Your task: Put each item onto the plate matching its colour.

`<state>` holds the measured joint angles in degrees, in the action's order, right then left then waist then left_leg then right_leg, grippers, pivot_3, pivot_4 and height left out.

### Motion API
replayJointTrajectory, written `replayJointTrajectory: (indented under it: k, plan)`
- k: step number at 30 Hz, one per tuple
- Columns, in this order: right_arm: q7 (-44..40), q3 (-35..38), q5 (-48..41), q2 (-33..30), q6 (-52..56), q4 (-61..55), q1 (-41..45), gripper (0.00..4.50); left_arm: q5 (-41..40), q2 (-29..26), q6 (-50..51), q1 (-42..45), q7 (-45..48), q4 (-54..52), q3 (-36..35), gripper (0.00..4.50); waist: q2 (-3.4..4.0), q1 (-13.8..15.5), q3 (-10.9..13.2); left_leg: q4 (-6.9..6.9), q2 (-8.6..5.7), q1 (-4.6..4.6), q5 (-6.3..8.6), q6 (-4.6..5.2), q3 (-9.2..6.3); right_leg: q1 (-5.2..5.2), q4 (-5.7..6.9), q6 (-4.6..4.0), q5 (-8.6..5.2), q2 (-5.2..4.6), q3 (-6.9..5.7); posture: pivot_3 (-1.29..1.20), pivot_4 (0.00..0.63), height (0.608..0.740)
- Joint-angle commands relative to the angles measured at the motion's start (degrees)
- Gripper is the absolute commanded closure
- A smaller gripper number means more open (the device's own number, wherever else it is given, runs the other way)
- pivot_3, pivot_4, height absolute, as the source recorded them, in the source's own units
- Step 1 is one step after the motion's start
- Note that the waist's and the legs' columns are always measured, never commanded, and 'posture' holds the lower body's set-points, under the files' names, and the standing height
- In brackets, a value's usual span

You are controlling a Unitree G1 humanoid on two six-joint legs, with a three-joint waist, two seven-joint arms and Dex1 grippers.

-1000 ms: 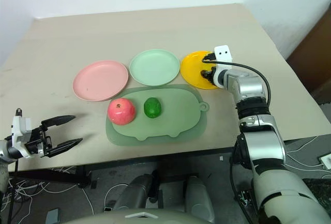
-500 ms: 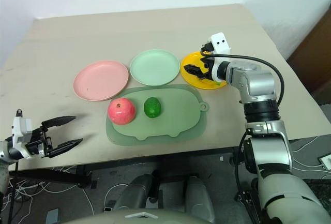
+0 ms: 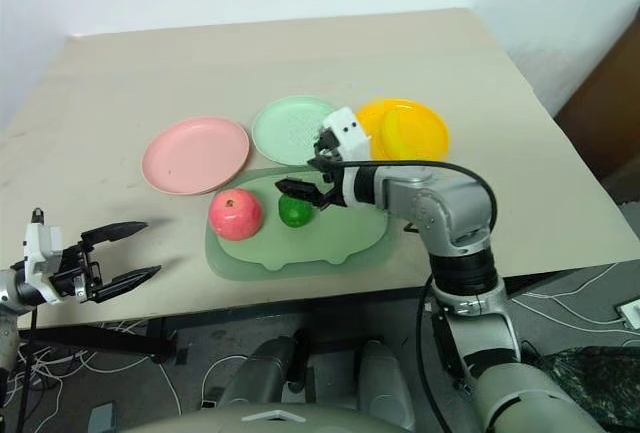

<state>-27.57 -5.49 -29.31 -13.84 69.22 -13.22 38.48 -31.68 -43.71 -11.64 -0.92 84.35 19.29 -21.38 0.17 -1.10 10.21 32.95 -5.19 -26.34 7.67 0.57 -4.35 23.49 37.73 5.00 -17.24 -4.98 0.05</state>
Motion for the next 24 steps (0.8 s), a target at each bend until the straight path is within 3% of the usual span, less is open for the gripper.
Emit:
replayJointTrajectory:
  k: [1, 19, 22, 24]
  plan:
    - [2.73, -1.23, 1.49, 1.34, -0.67, -0.07, -0.36, 0.03, 0.14, -0.55, -0.12, 0.08, -0.05, -0.45, -0.48, 0.00, 0.00, -0.05, 0.00, 0.00, 0.00, 0.00, 0.00, 0.00, 0.00, 0.00, -0.01, 0.00, 0.00, 0.00, 0.00, 0.00, 0.150, 0.737]
    - [6.96, -4.64, 4.06, 4.09, 0.64, 1.96, -3.33, 0.03, 0.08, 0.08, -0.18, -0.67, -1.24, -1.47, -0.08, 0.00, -0.01, -0.11, -0.01, 0.00, 0.01, 0.02, 0.00, 0.00, 0.00, -0.01, 0.01, 0.00, 0.01, 0.02, -0.01, 0.00, 0.150, 0.737]
    - [7.09, -4.68, 4.32, 4.02, 0.57, 2.15, -3.15, 0.59, 0.15, 0.14, -0.16, -0.54, -1.35, -1.48, 0.03, 0.00, -0.01, -0.06, -0.01, 0.00, 0.01, 0.02, 0.00, 0.00, -0.01, -0.01, 0.01, 0.00, 0.01, 0.02, -0.01, 0.00, 0.150, 0.737]
    - [7.03, -4.65, 4.34, 3.98, 0.56, 2.19, -2.98, 1.22, 0.20, 0.14, -0.14, -0.45, -1.41, -1.42, 0.09, 0.00, -0.01, -0.08, -0.01, 0.00, 0.01, 0.02, 0.00, 0.00, 0.00, -0.01, 0.01, 0.00, 0.01, 0.02, -0.01, 0.00, 0.150, 0.737]
